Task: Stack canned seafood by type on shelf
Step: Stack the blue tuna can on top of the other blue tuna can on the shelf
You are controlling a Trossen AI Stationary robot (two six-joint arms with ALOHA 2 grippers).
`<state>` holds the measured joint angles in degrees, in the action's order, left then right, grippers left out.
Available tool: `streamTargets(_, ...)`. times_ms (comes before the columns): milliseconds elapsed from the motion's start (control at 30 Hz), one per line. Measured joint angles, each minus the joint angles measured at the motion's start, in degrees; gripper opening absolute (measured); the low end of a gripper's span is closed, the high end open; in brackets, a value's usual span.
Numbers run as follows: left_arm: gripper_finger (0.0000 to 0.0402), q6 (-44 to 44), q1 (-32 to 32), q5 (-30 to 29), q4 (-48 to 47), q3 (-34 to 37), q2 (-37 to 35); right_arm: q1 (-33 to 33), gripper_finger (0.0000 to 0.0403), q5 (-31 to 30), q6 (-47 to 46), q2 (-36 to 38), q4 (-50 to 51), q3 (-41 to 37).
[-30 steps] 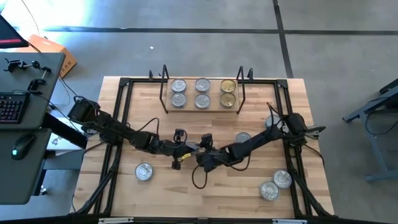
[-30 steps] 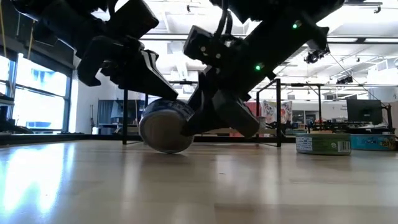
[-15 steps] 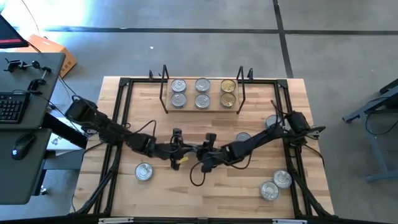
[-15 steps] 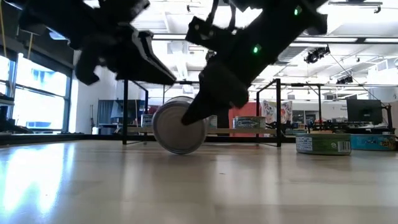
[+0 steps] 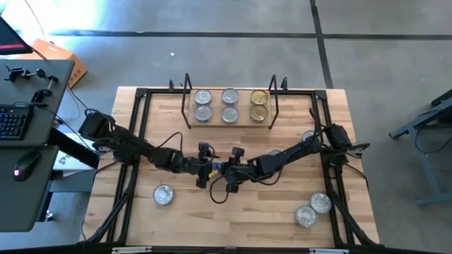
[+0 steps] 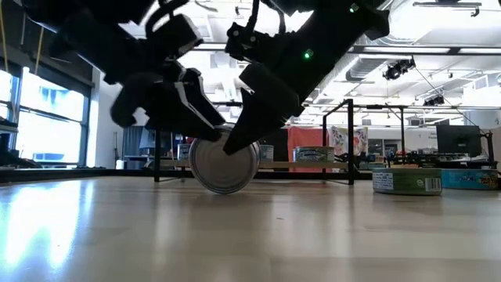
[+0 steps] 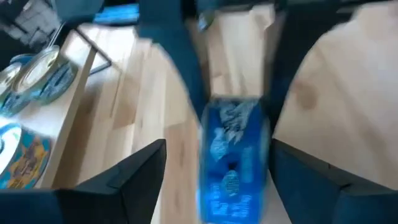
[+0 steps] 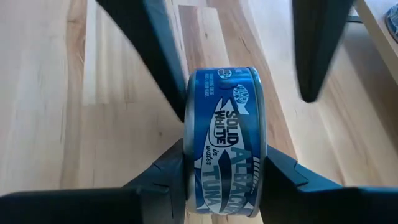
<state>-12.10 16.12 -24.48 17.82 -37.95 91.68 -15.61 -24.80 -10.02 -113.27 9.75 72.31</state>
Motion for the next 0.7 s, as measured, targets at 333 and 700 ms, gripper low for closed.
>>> streamTargets(333,0.0189,2.89,0.08,4.07,-2.82,-0.02,0.55,-0.11,0.0165,1.42,-0.02,0.00,-3.65,0.00)
streamTargets(700,0.0122,7.60,0.10,1.38,3.48,4.16,0.53,-3.40,0.0248,-3.71,-0.68,9.41,4.09,0.09)
